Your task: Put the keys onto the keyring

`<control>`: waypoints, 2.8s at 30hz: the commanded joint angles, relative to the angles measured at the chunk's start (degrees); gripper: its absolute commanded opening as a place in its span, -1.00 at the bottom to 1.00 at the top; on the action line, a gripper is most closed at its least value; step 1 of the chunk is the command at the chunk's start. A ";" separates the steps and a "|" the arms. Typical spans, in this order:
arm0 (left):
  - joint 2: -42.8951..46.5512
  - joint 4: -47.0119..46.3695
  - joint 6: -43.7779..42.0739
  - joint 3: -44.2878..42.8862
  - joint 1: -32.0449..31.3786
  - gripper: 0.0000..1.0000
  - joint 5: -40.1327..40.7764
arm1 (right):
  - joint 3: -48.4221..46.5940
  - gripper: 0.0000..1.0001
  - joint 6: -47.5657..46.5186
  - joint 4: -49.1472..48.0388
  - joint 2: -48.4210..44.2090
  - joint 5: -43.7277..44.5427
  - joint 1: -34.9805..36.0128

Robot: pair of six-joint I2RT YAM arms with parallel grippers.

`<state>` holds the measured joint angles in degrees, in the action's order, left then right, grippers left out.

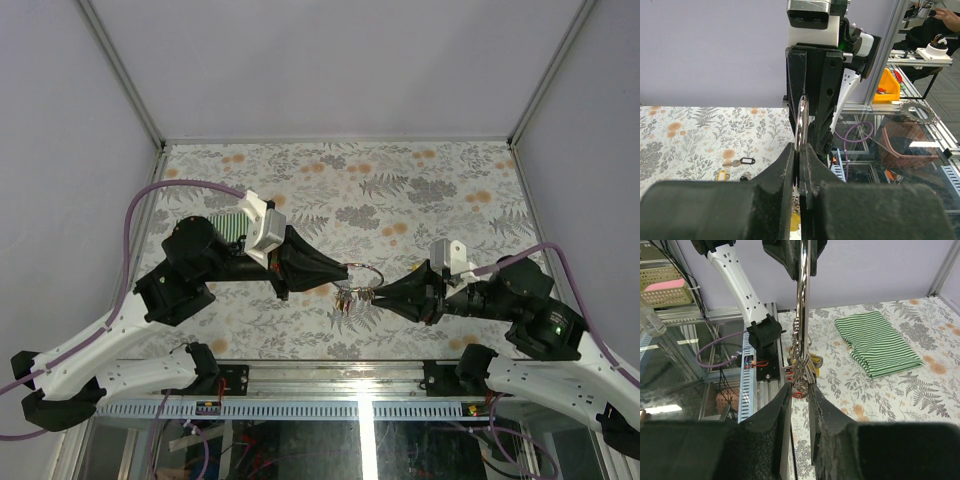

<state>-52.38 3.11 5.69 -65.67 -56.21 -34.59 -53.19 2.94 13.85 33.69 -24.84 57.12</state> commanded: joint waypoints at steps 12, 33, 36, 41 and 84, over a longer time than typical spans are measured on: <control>0.37 -1.92 -0.58 -1.72 0.13 -1.00 0.07 | -4.88 -0.72 -0.24 1.02 -1.60 1.90 0.43; -4.47 15.07 -7.25 -11.95 0.10 -1.00 4.27 | -0.39 -0.68 -1.30 0.54 -3.41 7.22 0.44; -5.81 19.19 -8.98 -14.92 0.08 -1.00 5.04 | 0.32 -0.68 -1.44 -0.28 -2.99 7.41 0.36; -7.75 26.49 -11.47 -19.67 0.09 -1.00 6.18 | 1.74 -0.66 -1.62 -1.40 -2.49 8.02 0.37; -9.51 32.32 -6.44 -22.31 0.06 -1.00 25.34 | 17.07 0.01 -7.24 -32.58 -1.67 23.14 0.40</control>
<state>-61.71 40.58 -3.60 -88.14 -56.21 -15.33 -36.64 -0.95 -8.82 31.20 -5.17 57.12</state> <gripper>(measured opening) 0.044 0.507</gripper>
